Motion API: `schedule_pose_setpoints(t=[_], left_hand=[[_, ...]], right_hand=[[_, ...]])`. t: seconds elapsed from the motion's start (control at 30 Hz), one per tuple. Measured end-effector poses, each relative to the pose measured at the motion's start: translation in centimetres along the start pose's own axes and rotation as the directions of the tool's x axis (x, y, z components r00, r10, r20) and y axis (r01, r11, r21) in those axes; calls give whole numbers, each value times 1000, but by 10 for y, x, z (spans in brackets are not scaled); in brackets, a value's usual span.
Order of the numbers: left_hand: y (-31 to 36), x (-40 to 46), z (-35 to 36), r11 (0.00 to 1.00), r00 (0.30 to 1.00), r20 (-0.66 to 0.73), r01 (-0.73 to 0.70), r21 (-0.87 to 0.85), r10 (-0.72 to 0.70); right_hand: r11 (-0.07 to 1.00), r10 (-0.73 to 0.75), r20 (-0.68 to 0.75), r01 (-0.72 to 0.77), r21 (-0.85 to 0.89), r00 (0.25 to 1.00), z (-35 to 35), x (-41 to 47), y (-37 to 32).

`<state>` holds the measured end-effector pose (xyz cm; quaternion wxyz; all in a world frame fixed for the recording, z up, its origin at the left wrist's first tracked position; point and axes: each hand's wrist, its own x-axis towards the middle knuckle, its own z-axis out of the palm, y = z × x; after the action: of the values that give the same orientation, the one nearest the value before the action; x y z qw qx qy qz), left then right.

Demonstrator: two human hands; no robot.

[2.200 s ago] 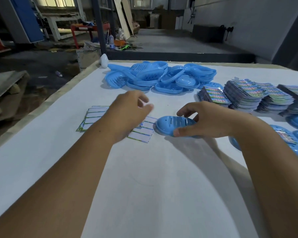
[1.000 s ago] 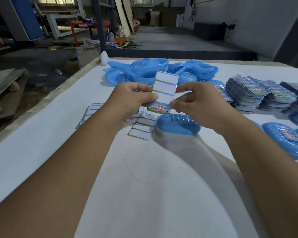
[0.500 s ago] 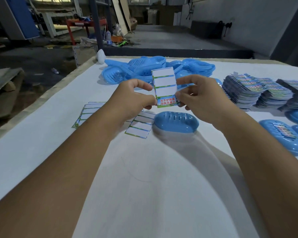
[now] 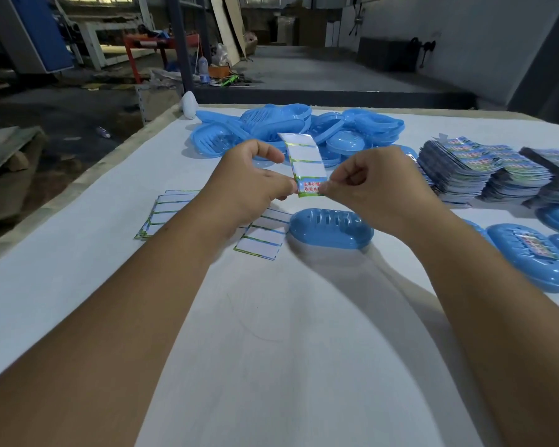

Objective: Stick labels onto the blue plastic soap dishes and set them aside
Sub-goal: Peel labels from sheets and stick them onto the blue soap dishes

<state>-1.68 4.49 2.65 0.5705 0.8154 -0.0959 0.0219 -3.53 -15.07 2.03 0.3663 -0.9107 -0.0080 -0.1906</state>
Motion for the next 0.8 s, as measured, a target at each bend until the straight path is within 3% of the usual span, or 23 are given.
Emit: schedule_pose_setpoints(t=[0.4,0.8], left_hand=[[1,-2,9,998,998,33,-58,19,58],[-5,2,6,989,995,-95,-7,148,21]], right_hand=[[998,-50,120,45,43,991,3,-4,-9],[993,56,133,-70,100,990,-3,-1,-5]])
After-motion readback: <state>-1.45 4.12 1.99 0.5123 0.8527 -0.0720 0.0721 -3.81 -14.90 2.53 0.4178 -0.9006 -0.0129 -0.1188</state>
